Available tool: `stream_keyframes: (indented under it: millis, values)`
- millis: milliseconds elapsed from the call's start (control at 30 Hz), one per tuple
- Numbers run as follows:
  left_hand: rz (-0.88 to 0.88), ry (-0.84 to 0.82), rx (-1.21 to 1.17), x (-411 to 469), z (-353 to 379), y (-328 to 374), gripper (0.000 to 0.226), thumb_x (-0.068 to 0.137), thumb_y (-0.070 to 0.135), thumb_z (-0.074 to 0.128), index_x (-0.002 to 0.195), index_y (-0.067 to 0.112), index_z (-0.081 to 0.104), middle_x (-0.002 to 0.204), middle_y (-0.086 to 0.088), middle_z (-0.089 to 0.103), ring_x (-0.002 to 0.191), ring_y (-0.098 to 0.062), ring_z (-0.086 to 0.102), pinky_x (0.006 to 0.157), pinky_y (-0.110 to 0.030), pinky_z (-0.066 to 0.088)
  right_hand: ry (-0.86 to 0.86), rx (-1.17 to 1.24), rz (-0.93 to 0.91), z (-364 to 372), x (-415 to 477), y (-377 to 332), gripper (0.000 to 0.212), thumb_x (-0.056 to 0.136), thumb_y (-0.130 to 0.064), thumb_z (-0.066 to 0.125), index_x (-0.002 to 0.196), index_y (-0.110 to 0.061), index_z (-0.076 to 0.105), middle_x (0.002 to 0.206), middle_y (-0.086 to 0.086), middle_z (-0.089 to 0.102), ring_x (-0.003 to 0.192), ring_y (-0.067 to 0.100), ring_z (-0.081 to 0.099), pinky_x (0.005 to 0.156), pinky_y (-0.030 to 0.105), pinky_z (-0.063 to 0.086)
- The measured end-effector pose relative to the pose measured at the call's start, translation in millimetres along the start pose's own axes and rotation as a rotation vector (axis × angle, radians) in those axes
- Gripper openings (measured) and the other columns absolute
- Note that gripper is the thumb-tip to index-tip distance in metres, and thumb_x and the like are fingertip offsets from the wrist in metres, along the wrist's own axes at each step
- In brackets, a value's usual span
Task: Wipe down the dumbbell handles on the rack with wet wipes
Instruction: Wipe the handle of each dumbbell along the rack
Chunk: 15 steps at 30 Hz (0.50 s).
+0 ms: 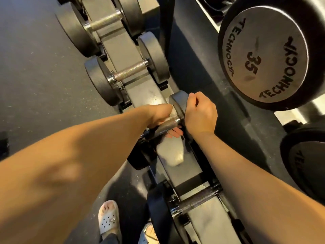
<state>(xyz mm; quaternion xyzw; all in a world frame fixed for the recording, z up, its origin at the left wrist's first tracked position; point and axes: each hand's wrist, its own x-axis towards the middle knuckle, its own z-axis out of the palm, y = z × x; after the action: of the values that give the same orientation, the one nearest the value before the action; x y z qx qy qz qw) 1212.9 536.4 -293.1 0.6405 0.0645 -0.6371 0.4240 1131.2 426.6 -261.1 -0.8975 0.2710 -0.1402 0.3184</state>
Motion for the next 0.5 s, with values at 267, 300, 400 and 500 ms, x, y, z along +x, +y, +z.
stream_keyframes:
  millis: [267, 300, 400, 500]
  values:
    - [0.959, 0.87, 0.961, 4.6, 22.8, -62.6, 0.017, 0.09, 0.01, 0.057, 0.075, 0.007, 0.064, 0.069, -0.011, 0.063, 0.066, -0.03, 0.059, 0.063, -0.039, 0.049, -0.022, -0.056, -0.028, -2.1, -0.9, 0.4, 0.034, 0.106, -0.034, 0.044, 0.08, -0.018, 0.059, 0.069, -0.004, 0.056, 0.062, 0.01, 0.055, 0.06, 0.032, 0.05]
    - [1.021, 0.974, 1.139, 5.5, 29.8, -69.8, 0.01, 0.083, 0.006, 0.063, 0.073, 0.007, 0.063, 0.065, -0.012, 0.062, 0.061, -0.031, 0.057, 0.059, -0.038, 0.048, -0.029, -0.056, -0.024, -2.3, -0.9, 0.5, 0.035, 0.107, -0.035, 0.043, 0.08, -0.019, 0.059, 0.069, -0.005, 0.056, 0.063, 0.009, 0.054, 0.06, 0.03, 0.048]
    - [0.988, 1.099, 1.16, 11.5, 49.0, -69.1, 0.008, 0.078, 0.005, 0.065, 0.071, 0.008, 0.062, 0.06, -0.01, 0.057, 0.055, -0.029, 0.054, 0.052, -0.034, 0.046, -0.038, -0.06, -0.011, -2.4, -1.2, 0.4, 0.034, 0.107, -0.036, 0.042, 0.079, -0.021, 0.058, 0.069, -0.006, 0.055, 0.063, 0.007, 0.053, 0.058, 0.025, 0.043]
    - [0.724, 0.918, 0.814, -1.6, 49.1, -35.3, 0.025, 0.099, 0.01, 0.048, 0.088, 0.002, 0.069, 0.079, -0.009, 0.059, 0.072, -0.025, 0.058, 0.061, -0.035, 0.046, -0.03, -0.061, -0.03, -1.7, -0.9, 1.4, 0.035, 0.106, -0.036, 0.042, 0.079, -0.02, 0.058, 0.069, -0.005, 0.054, 0.062, 0.008, 0.053, 0.057, 0.025, 0.042]
